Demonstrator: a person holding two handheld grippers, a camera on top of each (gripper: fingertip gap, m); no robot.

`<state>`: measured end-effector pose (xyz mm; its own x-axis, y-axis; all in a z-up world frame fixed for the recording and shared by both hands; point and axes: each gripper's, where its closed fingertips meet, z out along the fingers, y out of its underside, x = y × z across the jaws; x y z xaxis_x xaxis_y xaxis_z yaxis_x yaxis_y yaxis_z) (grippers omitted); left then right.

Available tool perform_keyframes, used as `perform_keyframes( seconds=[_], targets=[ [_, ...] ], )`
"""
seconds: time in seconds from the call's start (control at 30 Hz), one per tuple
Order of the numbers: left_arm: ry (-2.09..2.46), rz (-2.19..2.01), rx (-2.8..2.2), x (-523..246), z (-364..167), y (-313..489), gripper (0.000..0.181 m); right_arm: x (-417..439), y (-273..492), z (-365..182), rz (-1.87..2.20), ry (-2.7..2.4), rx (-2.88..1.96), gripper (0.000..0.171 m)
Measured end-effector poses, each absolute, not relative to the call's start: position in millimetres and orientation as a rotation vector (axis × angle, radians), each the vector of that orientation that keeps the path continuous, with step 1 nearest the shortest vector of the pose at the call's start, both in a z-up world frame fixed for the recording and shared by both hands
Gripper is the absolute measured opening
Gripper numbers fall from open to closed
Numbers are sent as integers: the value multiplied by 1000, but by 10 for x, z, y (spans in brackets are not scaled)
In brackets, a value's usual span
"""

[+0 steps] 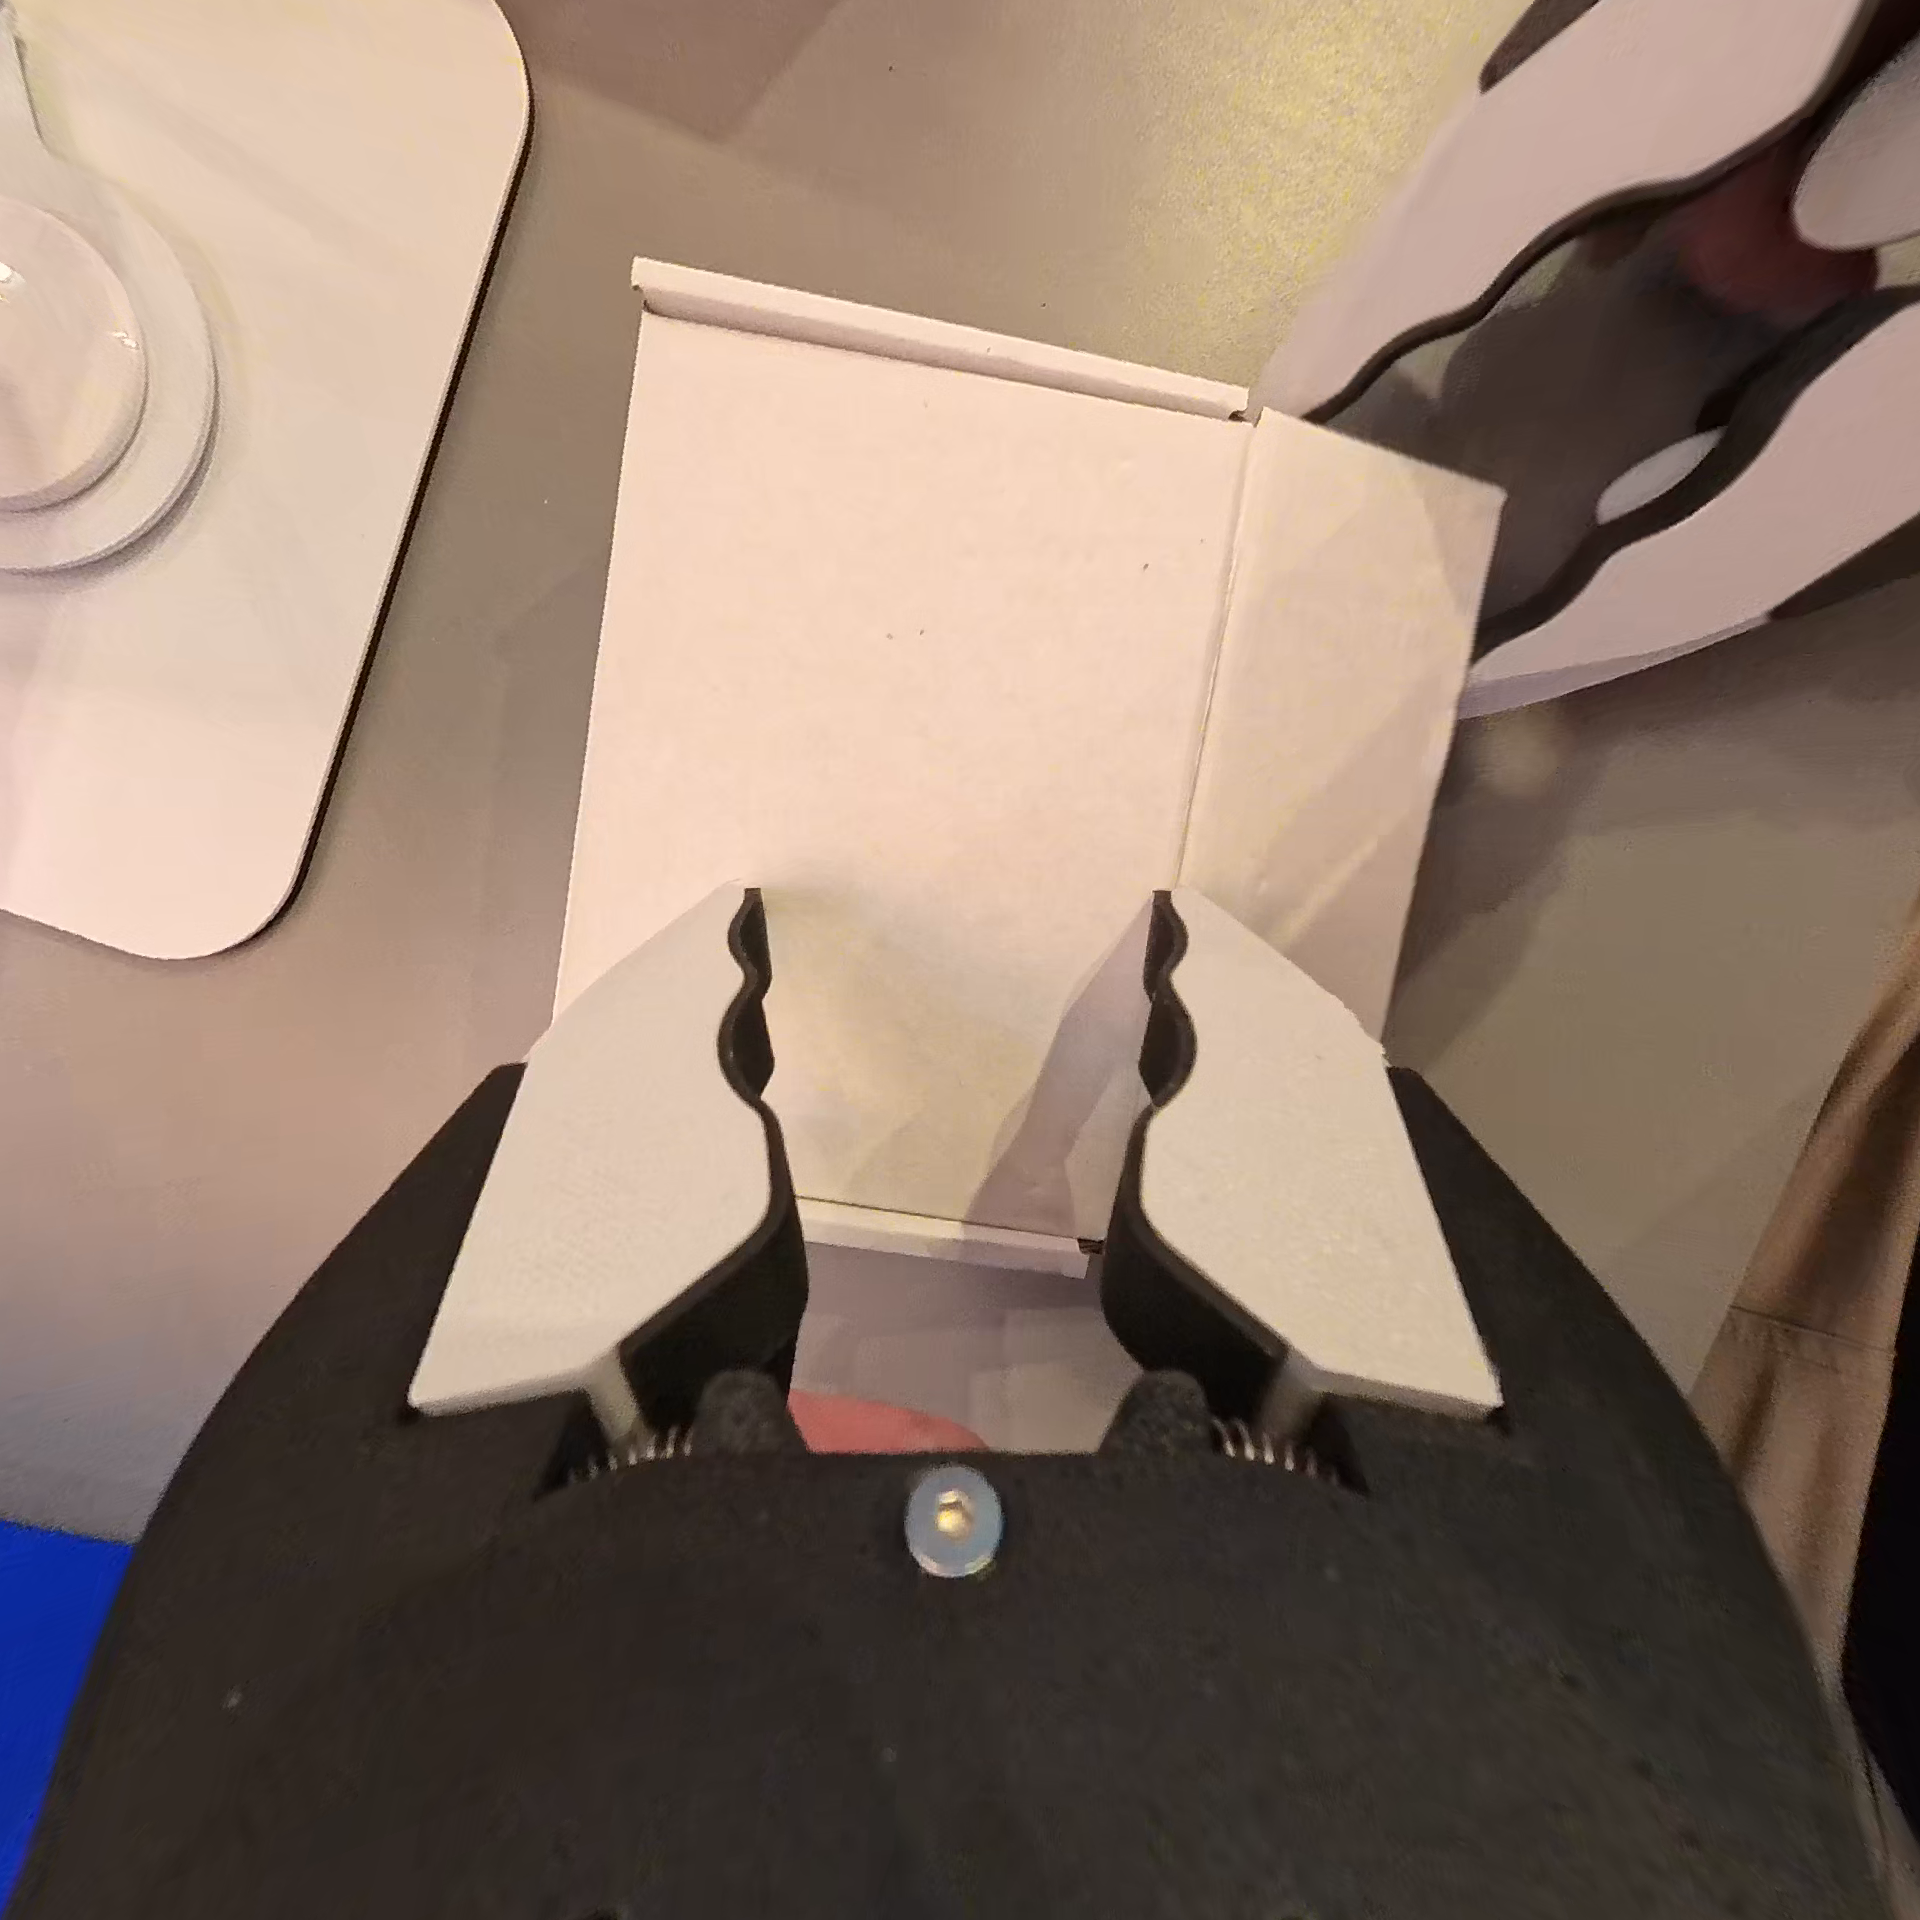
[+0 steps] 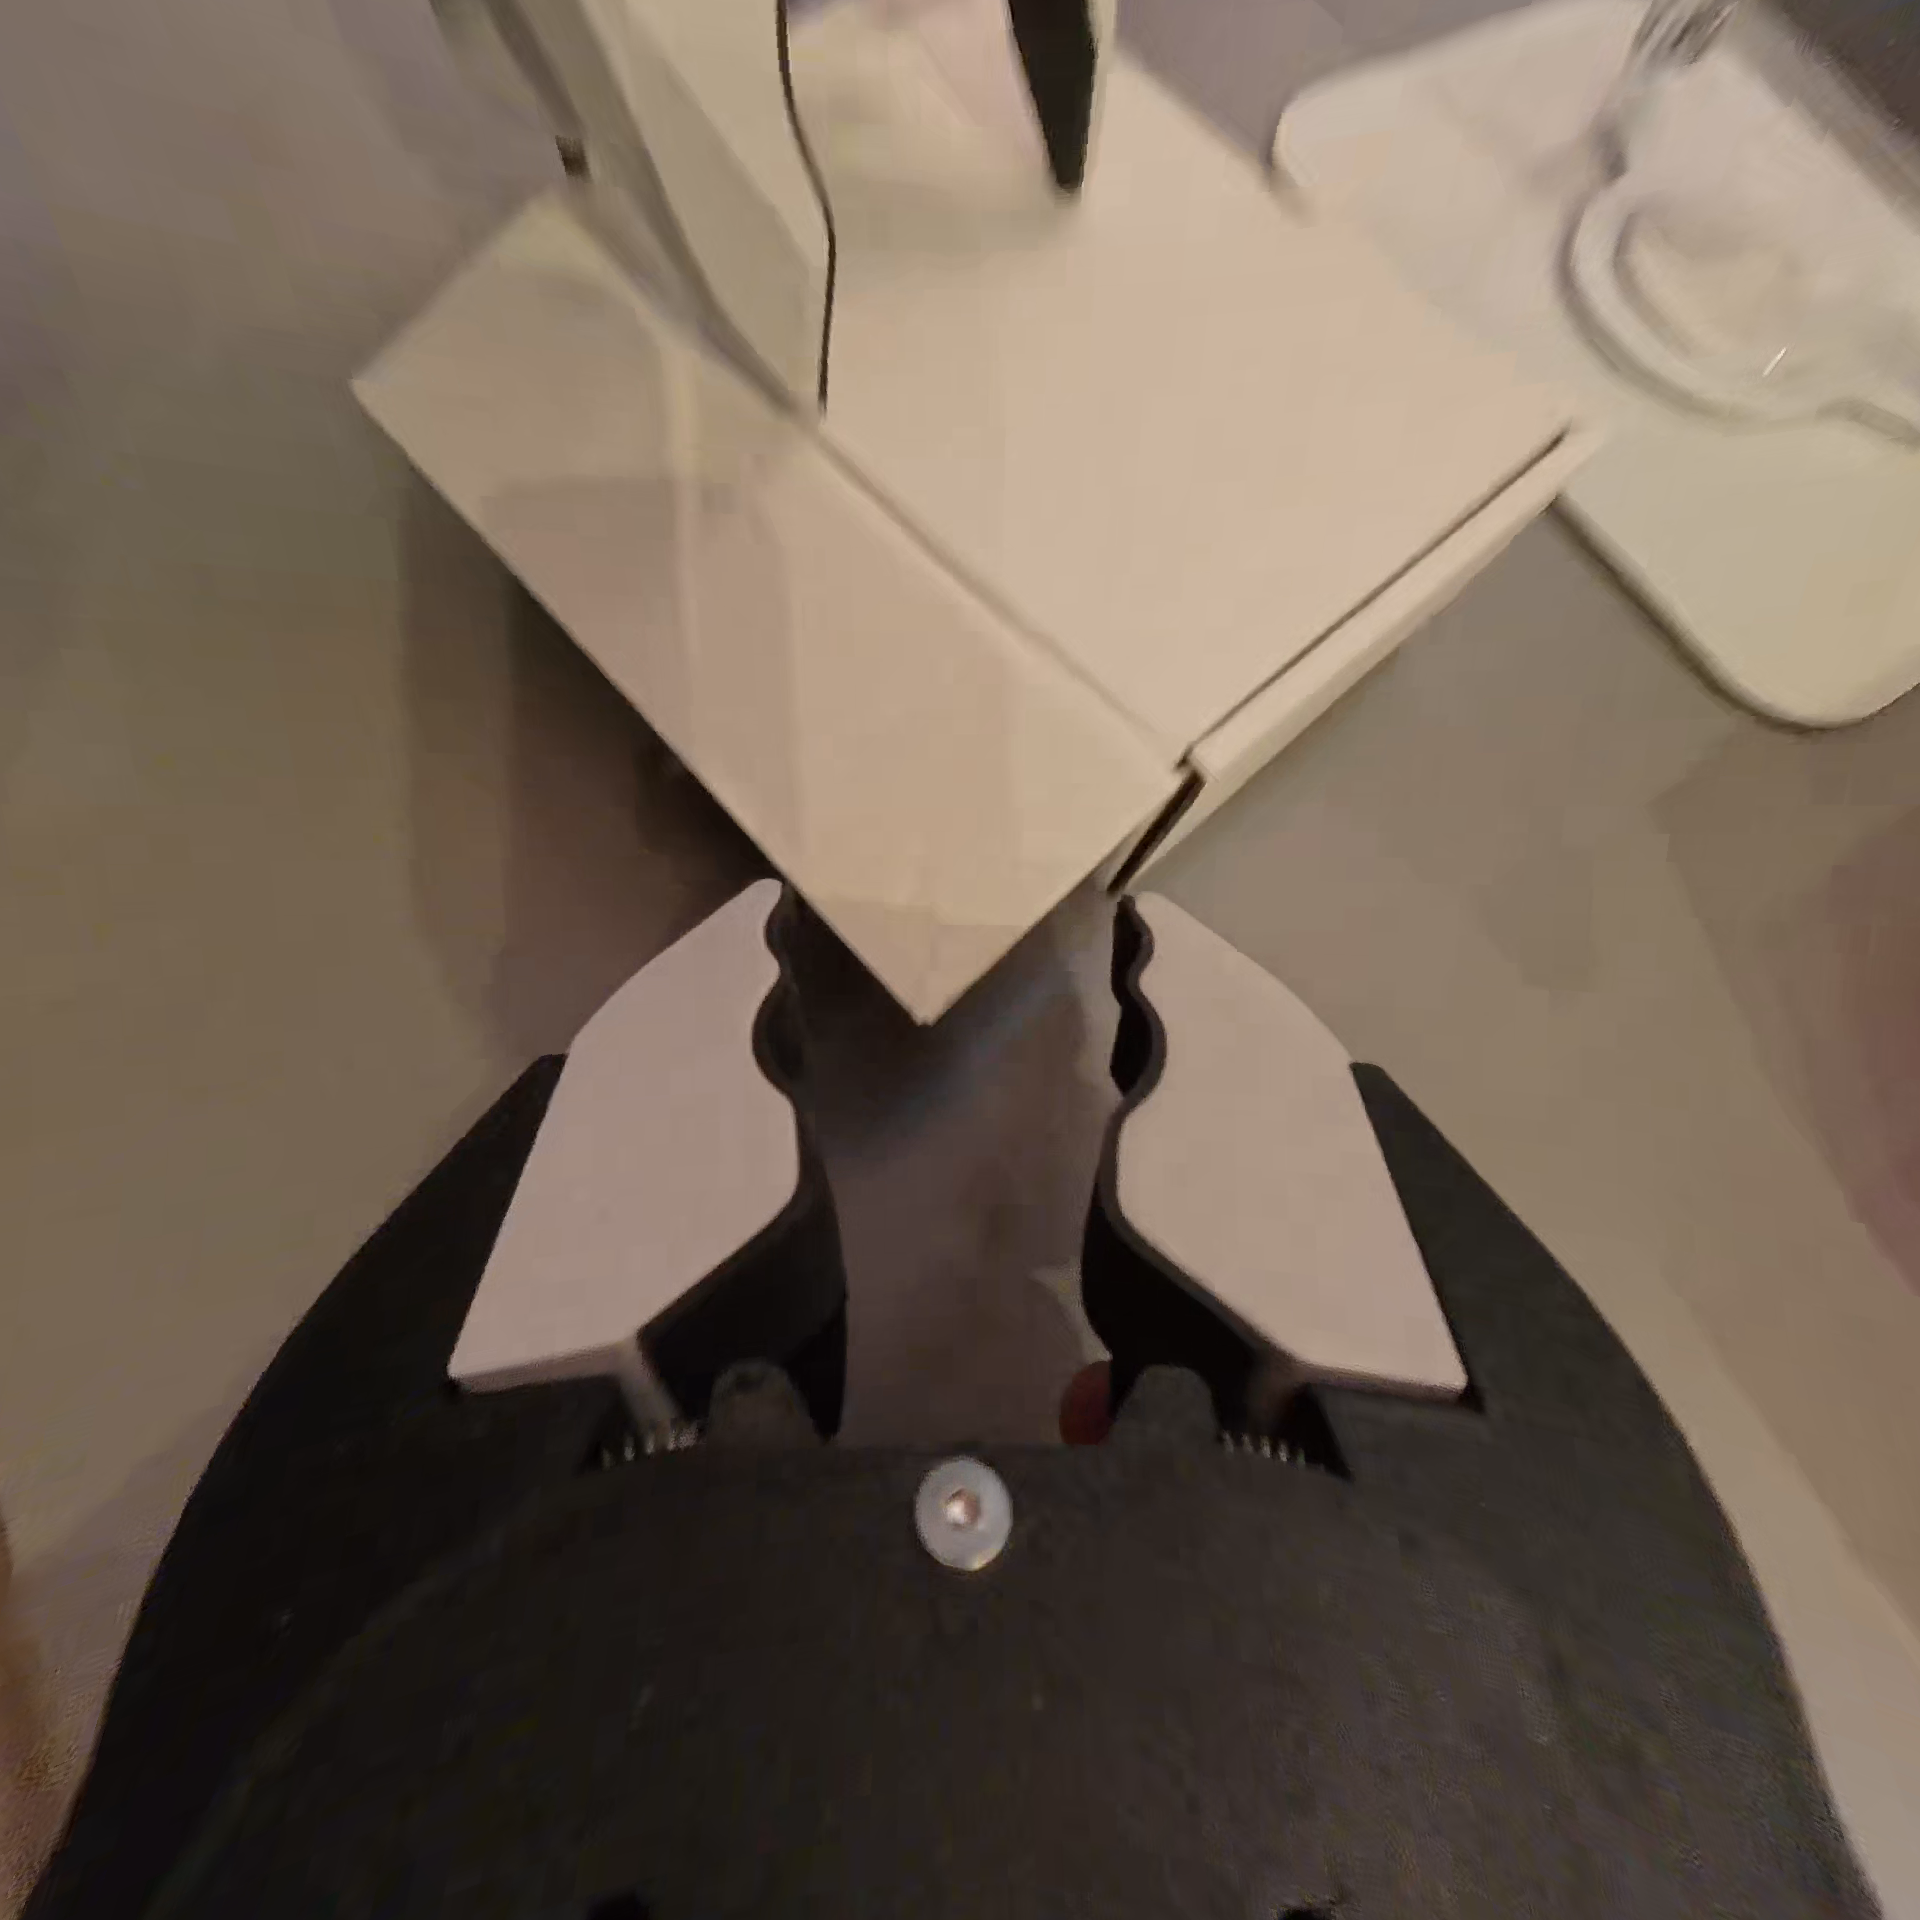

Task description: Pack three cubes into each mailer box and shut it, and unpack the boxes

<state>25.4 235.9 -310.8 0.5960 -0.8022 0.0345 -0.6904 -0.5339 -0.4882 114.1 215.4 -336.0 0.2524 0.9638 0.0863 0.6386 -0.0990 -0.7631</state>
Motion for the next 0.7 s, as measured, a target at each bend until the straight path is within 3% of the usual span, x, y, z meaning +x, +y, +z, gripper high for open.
perform_keyframes(
  seconds=[0.07, 0.13, 0.23, 0.43, 0.5, 0.6, 0.7],
  targets=[
    [1188, -364, -2397, 254, -3108, 2364, 70, 1122, 2155, -3298, 630, -1440, -1772, 59],
    [1191, -367, -2397, 253, -3108, 2362, 70, 1100, 2122, -3143, 742, -1362, -1737, 48],
    [1189, -373, -2399, 255, -3105, 2361, 69, 1126, 2238, -2857, 766, -1248, -1639, 46],
    [1205, -370, -2401, 249, -3108, 2360, 69, 1118, 2304, -2986, 668, -1312, -1673, 48],
    [1204, -373, -2401, 249, -3107, 2361, 69, 1123, 2311, -2954, 665, -1314, -1661, 32],
    [1200, -374, -2398, 248, -3107, 2359, 69, 1154, 2310, -2952, 621, -1359, -1643, 20],
    [1204, -372, -2396, 248, -3108, 2359, 69, 1191, 2308, -3011, 630, -1361, -1684, 21]
  ],
)
